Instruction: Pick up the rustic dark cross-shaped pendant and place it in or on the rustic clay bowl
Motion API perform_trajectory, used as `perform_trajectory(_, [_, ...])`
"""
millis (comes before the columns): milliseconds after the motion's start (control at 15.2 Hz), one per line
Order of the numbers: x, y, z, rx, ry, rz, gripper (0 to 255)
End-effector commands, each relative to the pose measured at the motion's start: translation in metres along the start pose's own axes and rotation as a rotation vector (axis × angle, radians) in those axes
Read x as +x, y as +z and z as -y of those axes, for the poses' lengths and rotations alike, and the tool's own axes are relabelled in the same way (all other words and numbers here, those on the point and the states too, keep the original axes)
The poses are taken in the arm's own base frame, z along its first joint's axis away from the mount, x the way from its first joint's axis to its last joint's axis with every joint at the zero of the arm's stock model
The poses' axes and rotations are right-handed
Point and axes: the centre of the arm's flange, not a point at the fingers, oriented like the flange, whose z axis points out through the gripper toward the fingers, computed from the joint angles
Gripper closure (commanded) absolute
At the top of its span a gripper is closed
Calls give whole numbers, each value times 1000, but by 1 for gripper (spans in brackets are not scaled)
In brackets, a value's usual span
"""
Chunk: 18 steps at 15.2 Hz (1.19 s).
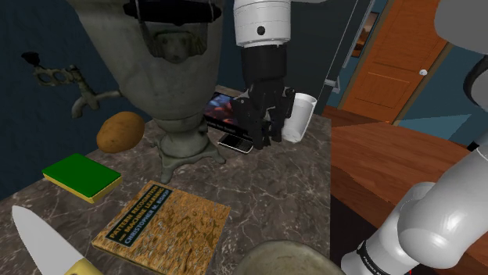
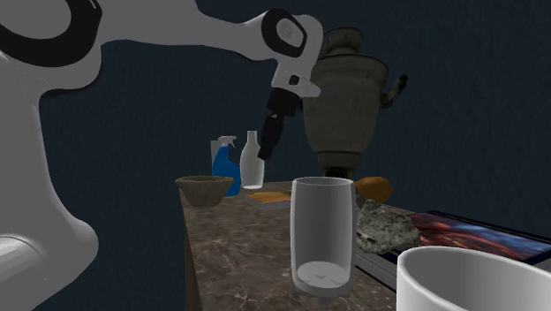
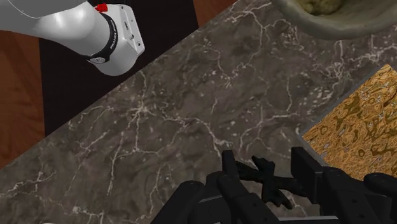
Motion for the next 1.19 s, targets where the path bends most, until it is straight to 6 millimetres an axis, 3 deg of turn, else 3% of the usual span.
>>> perform_trajectory(0, [-4, -11, -1, 0, 0, 0, 255])
perform_trajectory(132, [-6, -17, -2, 0, 0, 0, 255])
perform_trajectory(1122, [-174, 45, 84, 0, 0, 0, 255])
